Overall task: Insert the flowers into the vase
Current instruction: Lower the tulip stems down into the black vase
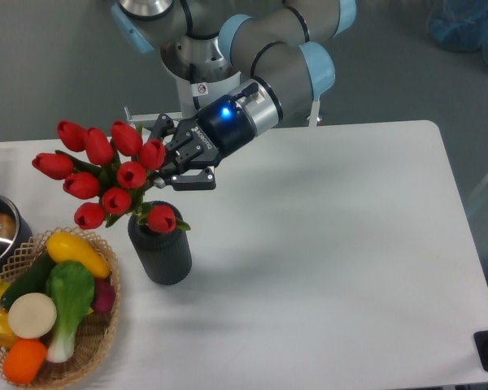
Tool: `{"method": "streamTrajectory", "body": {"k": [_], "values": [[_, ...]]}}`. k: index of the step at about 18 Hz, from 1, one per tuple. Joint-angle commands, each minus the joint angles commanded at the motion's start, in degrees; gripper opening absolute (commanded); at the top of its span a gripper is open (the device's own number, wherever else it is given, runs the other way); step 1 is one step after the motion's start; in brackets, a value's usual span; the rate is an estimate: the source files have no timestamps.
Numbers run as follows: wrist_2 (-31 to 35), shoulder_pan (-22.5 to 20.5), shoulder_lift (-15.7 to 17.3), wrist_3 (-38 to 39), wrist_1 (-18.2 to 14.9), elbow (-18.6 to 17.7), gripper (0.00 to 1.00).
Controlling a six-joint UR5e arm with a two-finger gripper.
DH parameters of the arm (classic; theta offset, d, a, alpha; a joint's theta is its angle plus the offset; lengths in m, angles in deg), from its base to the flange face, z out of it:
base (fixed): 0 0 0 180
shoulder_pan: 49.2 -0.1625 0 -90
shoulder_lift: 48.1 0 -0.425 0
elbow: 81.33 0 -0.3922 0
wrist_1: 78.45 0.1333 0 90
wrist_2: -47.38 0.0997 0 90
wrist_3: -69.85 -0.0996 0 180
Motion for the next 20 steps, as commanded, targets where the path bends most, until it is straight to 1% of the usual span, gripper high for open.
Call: {"method": "streamTrajectory", "body": {"k": [5, 9, 12, 14, 15, 16, 18, 20], "values": [[0.0, 0.0, -0.2, -4.3, 0.0, -3.8, 0.01], [0.0, -0.1, -0.2, -5.3, 0.0, -5.1, 0.01], [0.0, -0.1, -0.6, -6.5, 0.1, -5.8, 0.05], [0.0, -0.1, -0.7, -6.9, 0.1, -6.4, 0.09], [0.0, -0.1, -0.8, -7.1, 0.1, -6.7, 0.13], [0.0, -0.1, -0.8, -7.3, 0.1, -6.8, 0.20], [0.0, -0.1, -0.8, -7.4, 0.0, -7.1, 0.30], [0.0, -0.1, -0.9, -7.8, 0.1, -7.5, 0.36]]}}
